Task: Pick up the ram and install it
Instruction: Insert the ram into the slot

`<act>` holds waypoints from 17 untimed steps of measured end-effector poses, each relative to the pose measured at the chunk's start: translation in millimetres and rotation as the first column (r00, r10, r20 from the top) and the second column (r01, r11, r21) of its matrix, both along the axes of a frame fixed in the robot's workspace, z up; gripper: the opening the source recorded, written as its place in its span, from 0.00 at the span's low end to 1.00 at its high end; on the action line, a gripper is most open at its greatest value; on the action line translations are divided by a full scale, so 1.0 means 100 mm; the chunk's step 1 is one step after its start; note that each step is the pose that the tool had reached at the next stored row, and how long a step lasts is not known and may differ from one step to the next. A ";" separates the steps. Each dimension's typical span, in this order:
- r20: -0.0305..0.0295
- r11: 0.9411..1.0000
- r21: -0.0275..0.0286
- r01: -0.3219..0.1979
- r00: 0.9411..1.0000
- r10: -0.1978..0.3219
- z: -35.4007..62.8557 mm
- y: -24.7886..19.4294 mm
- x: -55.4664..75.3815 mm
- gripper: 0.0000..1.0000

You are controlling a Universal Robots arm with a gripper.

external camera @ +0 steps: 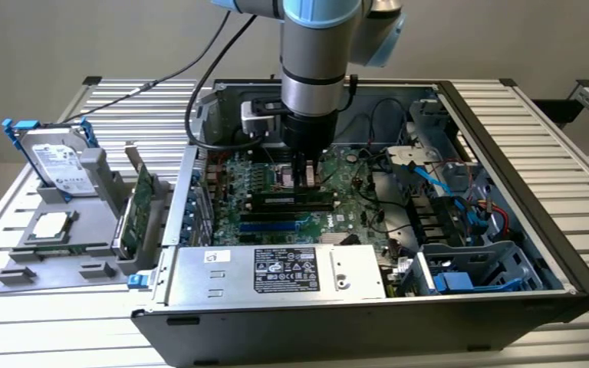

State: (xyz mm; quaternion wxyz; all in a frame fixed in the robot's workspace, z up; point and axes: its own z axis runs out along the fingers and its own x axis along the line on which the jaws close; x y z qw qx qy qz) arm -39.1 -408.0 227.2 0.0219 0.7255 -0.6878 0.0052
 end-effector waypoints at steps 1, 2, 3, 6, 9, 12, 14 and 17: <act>0.000 1.000 0.000 0.003 1.000 -0.003 -0.002 0.001 0.00 0.14; 0.001 1.000 0.000 0.005 1.000 -0.005 -0.002 0.001 0.00 0.14; 0.001 1.000 0.000 0.007 1.000 -0.007 -0.002 0.001 0.00 0.14; 0.001 1.000 0.000 0.011 1.000 -0.011 -0.003 0.001 0.00 0.14; 0.001 1.000 0.000 0.014 1.000 -0.014 -0.007 0.002 0.00 0.14; 0.001 1.000 0.000 0.017 1.000 -0.017 -0.012 0.004 -0.01 0.14; 0.001 1.000 0.000 0.018 1.000 -0.018 -0.016 0.005 -0.01 0.14; 0.001 1.000 0.000 0.020 1.000 -0.020 -0.020 0.007 -0.01 0.14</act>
